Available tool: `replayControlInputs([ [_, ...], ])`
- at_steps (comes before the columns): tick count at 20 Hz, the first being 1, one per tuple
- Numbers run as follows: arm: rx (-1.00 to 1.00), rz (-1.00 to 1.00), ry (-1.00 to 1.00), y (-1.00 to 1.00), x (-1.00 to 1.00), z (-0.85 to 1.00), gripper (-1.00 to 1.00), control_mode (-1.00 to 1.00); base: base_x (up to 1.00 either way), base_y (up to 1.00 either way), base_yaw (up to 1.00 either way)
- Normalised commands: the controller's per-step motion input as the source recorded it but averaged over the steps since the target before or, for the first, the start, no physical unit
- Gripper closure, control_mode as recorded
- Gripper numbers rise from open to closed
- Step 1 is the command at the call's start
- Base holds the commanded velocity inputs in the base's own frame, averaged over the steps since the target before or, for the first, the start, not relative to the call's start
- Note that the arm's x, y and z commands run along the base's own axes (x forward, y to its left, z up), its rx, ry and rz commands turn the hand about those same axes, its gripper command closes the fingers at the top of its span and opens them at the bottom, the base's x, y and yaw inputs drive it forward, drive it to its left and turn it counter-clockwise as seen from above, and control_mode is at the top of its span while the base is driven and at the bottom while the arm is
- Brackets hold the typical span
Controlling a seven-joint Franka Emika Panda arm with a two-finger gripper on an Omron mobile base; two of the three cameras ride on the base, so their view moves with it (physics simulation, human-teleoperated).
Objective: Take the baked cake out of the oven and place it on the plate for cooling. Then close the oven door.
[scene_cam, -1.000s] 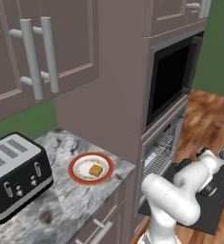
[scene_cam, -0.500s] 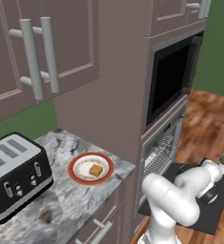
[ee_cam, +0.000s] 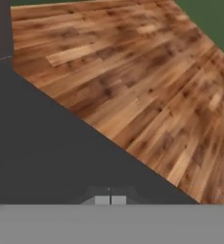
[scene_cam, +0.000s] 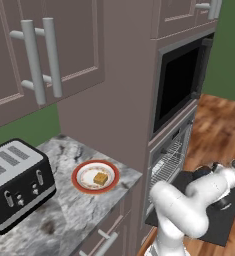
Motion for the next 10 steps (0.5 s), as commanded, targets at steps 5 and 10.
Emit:
replayControlInputs([
  [5,0.36,-0.04,-0.13,-0.69,-0.9,0.98,1.0,-1.0,0.0,0.0,0.0],
  [10,0.22,0.01,-0.13,-0.01,-0.63,1.0,1.0,-1.0,0.0,0.0,0.0],
])
